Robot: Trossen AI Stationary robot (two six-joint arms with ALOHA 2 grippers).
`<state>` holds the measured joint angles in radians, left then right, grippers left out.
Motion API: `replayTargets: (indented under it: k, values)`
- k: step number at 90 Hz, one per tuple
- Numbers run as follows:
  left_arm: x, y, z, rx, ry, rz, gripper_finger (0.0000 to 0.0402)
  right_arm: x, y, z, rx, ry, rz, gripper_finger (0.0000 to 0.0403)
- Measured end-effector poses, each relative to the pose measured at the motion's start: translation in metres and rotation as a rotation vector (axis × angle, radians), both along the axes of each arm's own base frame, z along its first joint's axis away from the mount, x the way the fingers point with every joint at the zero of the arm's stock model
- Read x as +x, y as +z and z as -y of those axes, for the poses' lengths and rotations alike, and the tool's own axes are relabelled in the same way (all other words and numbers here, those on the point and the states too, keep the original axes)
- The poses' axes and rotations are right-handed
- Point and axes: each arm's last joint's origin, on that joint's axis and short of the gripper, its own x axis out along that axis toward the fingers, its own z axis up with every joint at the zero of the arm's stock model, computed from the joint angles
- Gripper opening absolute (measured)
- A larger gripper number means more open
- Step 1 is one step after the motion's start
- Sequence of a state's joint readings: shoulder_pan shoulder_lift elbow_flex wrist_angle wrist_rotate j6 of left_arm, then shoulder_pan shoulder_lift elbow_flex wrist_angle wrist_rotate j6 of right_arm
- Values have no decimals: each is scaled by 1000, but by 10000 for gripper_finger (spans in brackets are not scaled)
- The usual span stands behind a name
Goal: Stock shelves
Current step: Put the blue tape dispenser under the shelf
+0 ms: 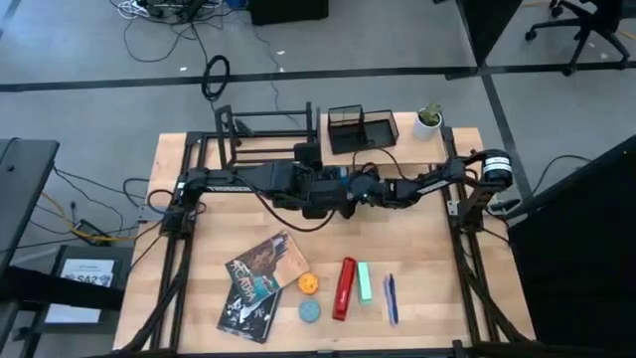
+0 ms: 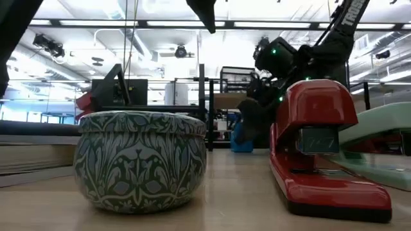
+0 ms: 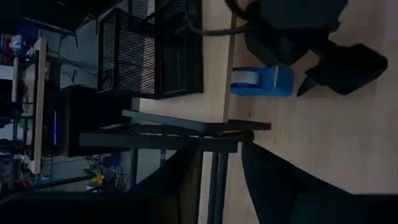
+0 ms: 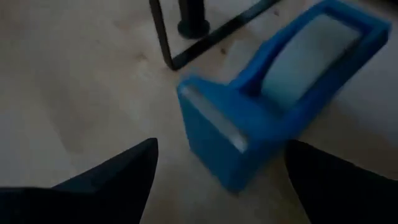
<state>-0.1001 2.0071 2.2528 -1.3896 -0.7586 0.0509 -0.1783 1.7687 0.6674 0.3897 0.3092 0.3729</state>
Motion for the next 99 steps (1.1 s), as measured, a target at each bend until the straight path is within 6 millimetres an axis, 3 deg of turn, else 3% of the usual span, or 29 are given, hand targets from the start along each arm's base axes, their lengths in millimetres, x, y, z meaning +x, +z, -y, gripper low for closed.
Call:
replayTargets:
  k: [22,41,64,79,99]
  values:
    - [1,0,0,-9,-4,8,106,8,-20,6,-14,-7,38,315]
    - [1,0,0,-11,-4,8,106,2,-14,5,-5,-8,-28,315]
    - [1,0,0,-11,-5,9,106,-18,-7,24,-4,-252,-120,301]
    - [1,0,0,-11,-5,15,106,-23,-9,33,-35,-428,-88,265]
    - [3,1,1,-7,-16,28,106,-21,-11,35,-44,-454,-42,184]
